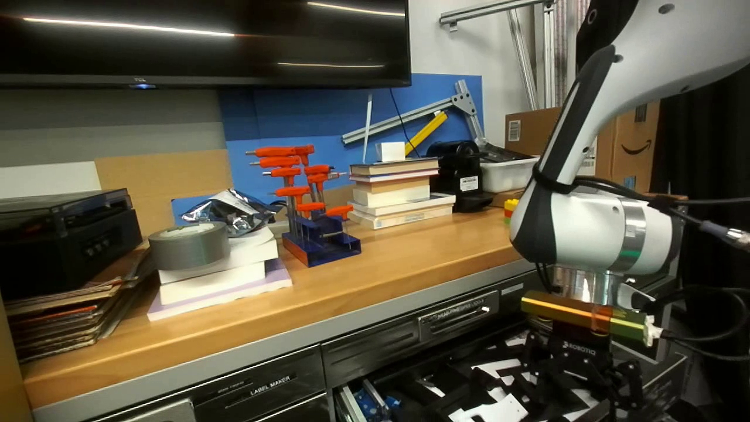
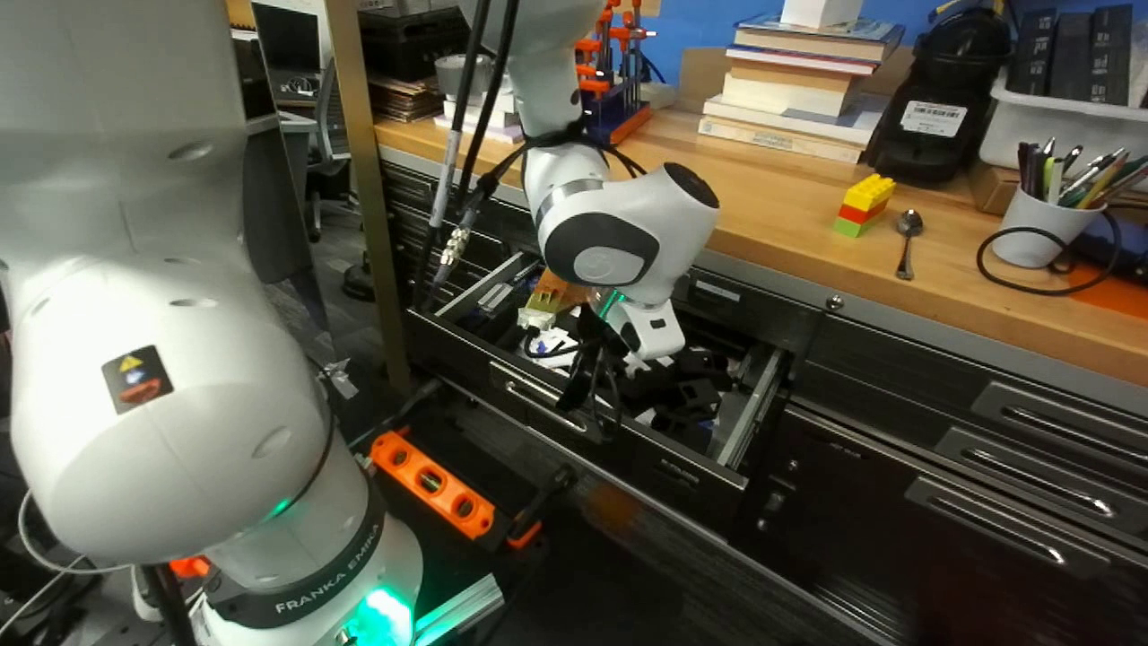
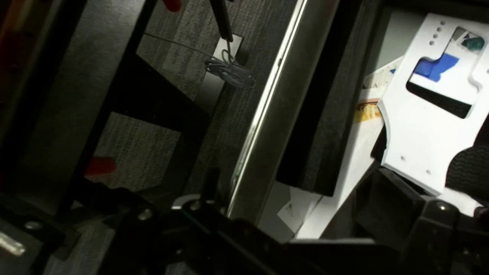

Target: Put the black objects on the table into the open drawer and then close the drawer

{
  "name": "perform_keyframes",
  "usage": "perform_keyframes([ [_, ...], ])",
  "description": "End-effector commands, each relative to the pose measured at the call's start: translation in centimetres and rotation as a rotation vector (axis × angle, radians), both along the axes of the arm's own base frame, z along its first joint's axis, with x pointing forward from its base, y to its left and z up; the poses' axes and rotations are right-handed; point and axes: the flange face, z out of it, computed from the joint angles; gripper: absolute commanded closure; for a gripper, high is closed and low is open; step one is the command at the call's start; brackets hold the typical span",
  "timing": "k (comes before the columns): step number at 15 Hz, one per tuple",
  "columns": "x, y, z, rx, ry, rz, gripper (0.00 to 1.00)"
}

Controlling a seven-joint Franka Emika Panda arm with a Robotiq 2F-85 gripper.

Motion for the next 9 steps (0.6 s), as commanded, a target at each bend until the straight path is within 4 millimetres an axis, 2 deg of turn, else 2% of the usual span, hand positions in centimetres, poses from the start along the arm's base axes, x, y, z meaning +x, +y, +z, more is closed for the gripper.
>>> perform_keyframes([
  [1,2.1,-0.7,-0.9,0.084,-0.107,0.033,0.00],
  [9,5.3,-0.3,-1.7,0.216,-0.375,0.046,0.00],
])
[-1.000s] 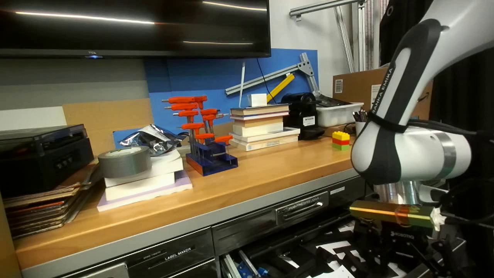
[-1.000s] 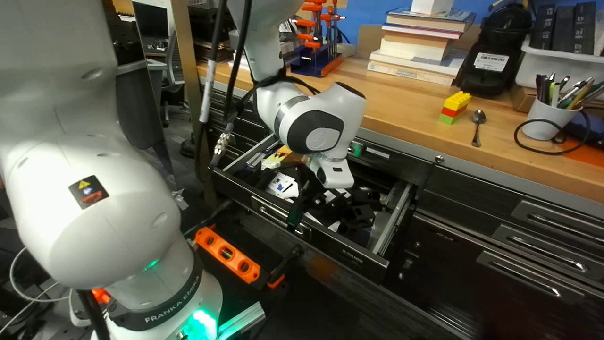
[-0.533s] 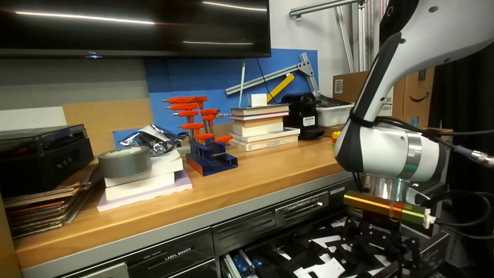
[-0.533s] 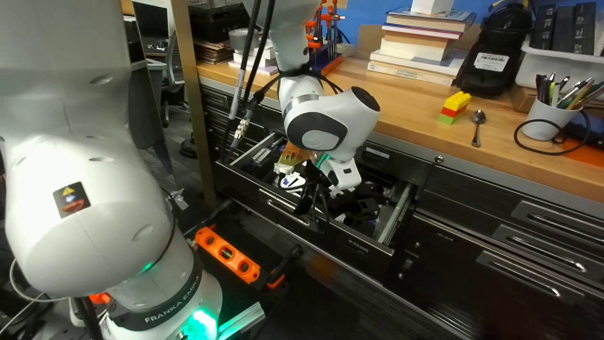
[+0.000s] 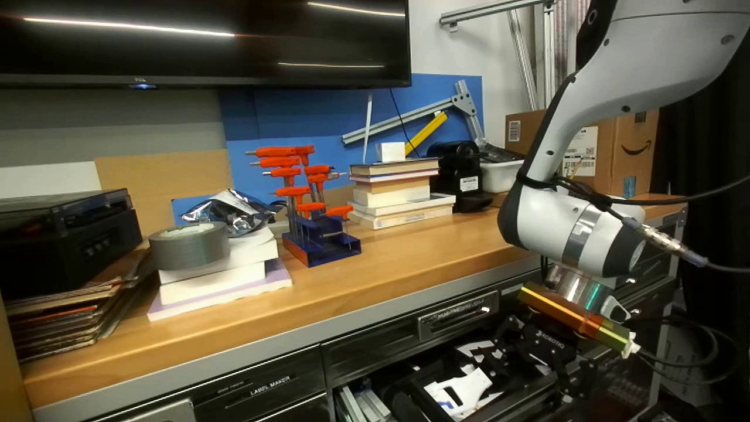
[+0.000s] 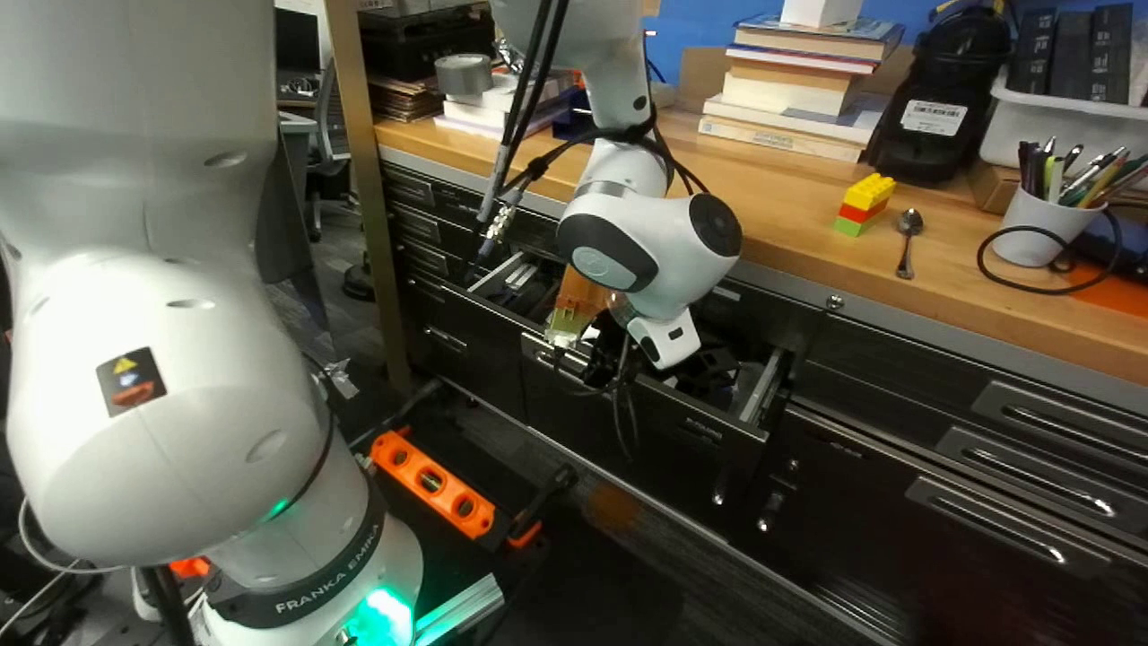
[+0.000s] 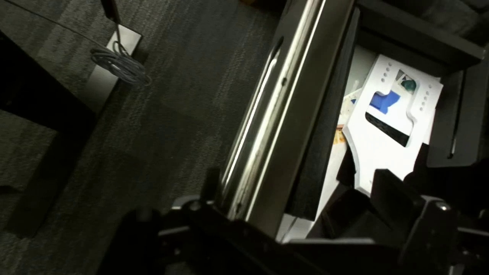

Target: Put the black objects on the table into the open drawer and then close the drawer

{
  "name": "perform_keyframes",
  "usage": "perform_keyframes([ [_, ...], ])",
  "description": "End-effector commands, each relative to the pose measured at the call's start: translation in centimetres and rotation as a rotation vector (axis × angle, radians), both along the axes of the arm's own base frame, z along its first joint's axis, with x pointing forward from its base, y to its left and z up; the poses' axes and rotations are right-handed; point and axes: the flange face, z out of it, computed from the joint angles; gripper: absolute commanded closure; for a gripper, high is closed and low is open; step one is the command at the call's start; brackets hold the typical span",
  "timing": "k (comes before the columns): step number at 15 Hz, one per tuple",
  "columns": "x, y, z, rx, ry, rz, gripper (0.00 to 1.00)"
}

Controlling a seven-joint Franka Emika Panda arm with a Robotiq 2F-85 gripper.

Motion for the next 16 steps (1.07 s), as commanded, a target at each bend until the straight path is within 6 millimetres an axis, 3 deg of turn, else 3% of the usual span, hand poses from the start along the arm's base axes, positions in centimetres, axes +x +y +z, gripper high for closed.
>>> perform_keyframes([
  [1,2.4,0.5,-0.3,0.030,-0.111,0.024,0.00],
  [4,2.3,0.8,0.6,-0.017,-0.136,0.094,0.00],
  [14,-5.2,1.0,6.4,-0.380,-0.248,0.304,0.00],
  [15,-5.8,1.1,6.5,-0.386,-0.243,0.310,0.00],
  [16,-6.9,1.2,5.2,-0.379,-0.174,0.312,0.00],
])
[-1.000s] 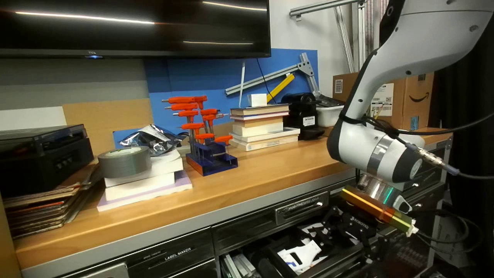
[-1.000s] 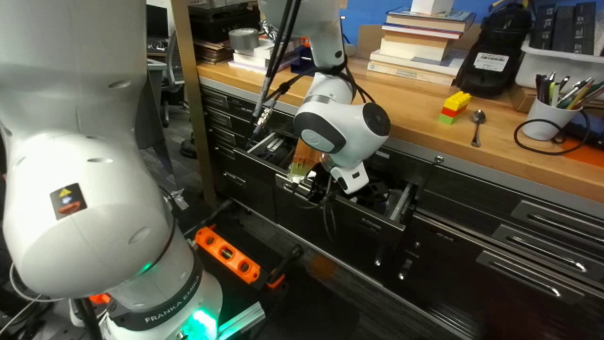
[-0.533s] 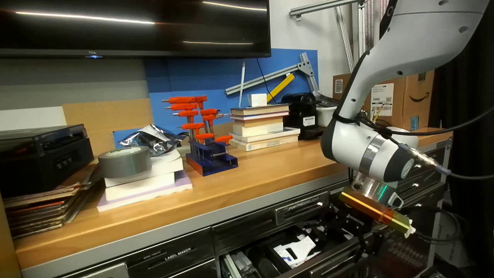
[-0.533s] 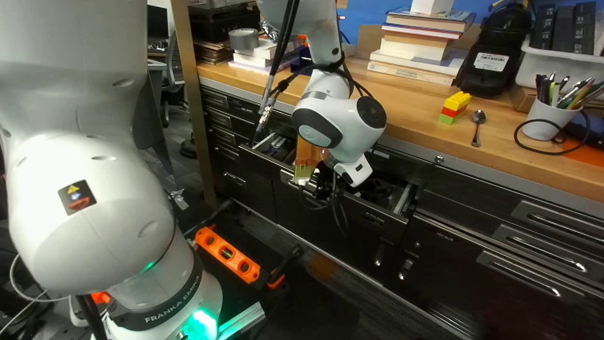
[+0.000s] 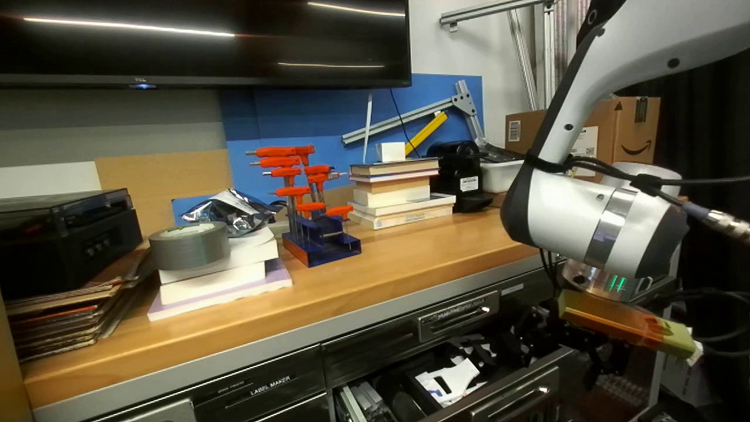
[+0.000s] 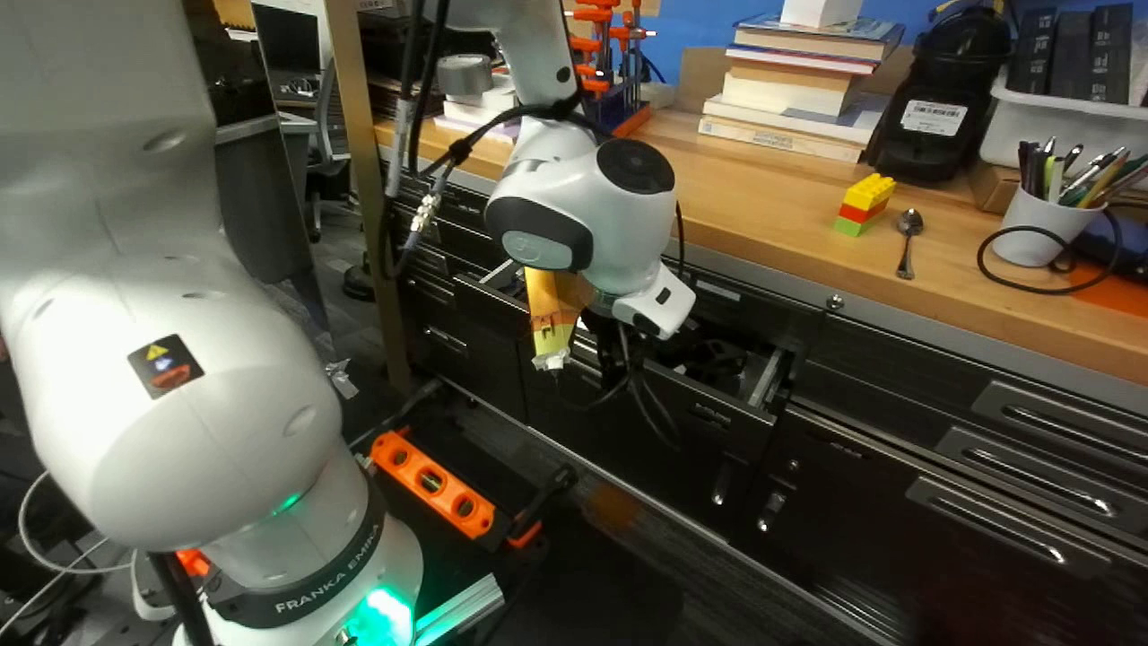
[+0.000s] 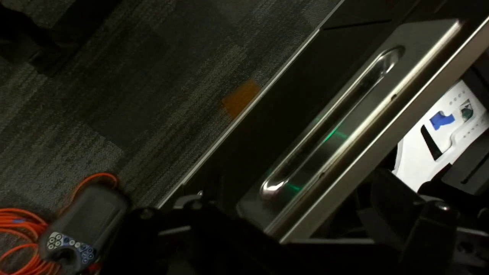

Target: Put the black objects on the table into the open drawer and then close the drawer

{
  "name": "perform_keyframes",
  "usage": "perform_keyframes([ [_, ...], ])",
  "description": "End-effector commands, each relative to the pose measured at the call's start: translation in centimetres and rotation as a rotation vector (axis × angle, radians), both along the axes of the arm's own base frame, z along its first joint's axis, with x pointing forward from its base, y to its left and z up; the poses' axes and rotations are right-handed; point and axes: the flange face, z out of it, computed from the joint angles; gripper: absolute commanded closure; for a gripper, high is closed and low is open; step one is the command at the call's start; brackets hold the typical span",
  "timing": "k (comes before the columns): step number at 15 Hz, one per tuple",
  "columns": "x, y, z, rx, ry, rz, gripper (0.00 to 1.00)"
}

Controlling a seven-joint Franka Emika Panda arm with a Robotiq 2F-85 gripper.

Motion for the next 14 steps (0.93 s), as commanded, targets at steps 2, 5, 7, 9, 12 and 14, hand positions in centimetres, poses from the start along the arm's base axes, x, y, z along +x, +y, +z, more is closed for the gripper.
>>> perform_keyframes([
  [2,-1.6,0.4,-2.9,-0.066,0.135,0.013,0.00],
  [5,-2.3,0.6,-5.0,-0.105,0.263,0.030,0.00],
  [7,-2.2,1.0,-5.4,-0.129,0.342,0.060,0.00],
  [9,-1.1,1.6,-5.1,-0.139,0.388,0.099,0.00],
  [12,1.3,2.9,-3.9,-0.120,0.400,0.160,0.00],
  [14,2.6,3.6,-4.0,-0.115,0.415,0.179,0.00],
])
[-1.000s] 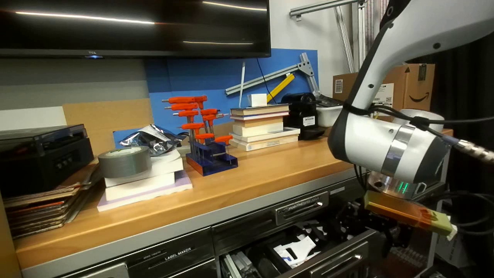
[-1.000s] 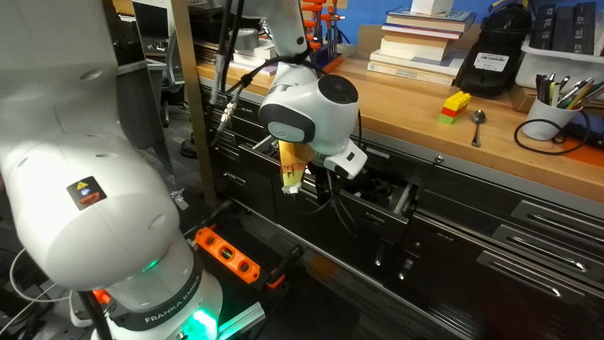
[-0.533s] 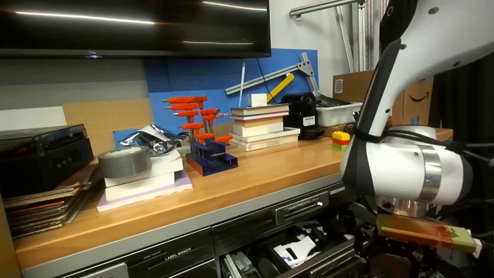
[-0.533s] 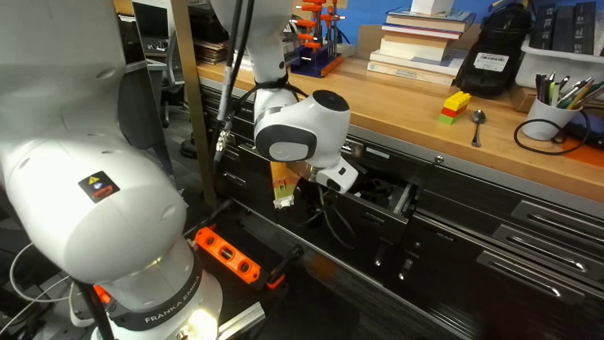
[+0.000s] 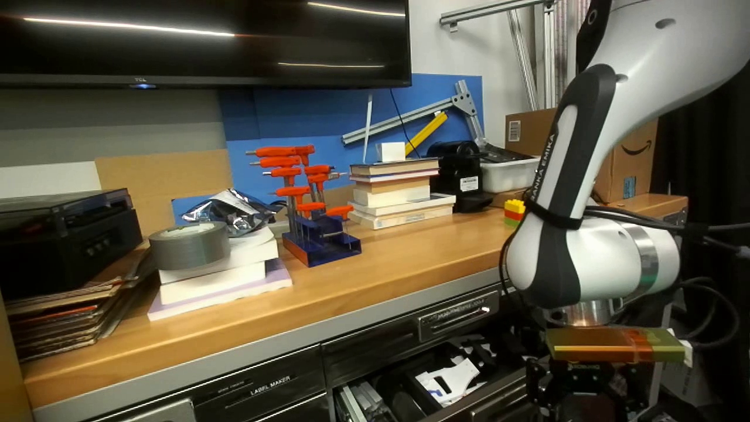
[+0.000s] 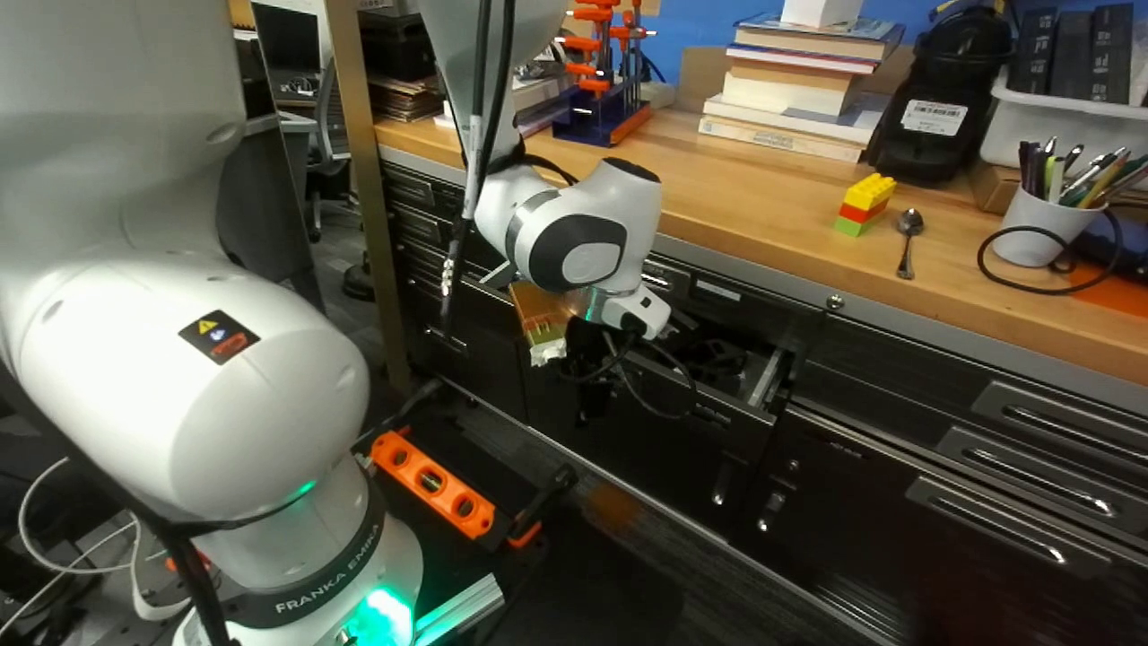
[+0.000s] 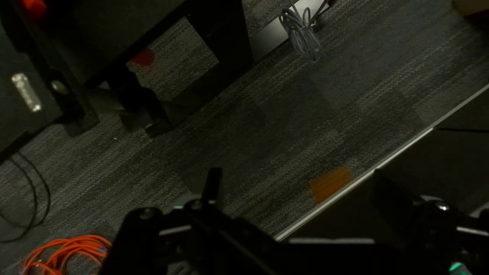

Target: Put the black objects on the table into the open drawer and then close the drawer

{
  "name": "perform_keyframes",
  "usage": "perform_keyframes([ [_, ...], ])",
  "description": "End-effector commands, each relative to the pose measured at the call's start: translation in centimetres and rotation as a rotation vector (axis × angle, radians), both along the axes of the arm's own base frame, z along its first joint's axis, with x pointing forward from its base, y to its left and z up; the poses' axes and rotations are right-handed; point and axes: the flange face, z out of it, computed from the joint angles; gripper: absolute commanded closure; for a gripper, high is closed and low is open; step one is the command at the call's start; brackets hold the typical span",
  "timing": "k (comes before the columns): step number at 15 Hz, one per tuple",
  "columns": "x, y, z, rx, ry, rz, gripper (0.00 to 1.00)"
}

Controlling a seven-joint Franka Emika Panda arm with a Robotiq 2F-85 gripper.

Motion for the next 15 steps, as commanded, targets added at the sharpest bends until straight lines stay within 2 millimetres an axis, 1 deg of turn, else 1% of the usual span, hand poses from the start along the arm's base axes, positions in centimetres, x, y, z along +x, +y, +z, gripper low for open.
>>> perform_keyframes([
  [1,2.4,1.1,0.8,0.016,0.032,0.025,0.00],
  [4,3.7,1.9,0.4,0.024,0.037,0.034,0.00],
  [6,4.5,2.3,-0.7,0.014,0.034,0.033,0.00],
  [8,5.6,2.6,-1.5,0.009,-0.026,0.038,0.00],
  [11,6.8,2.9,-1.6,0.036,-0.093,0.024,0.00],
  [15,8.8,4.0,-1.5,0.089,-0.201,-0.025,0.00],
])
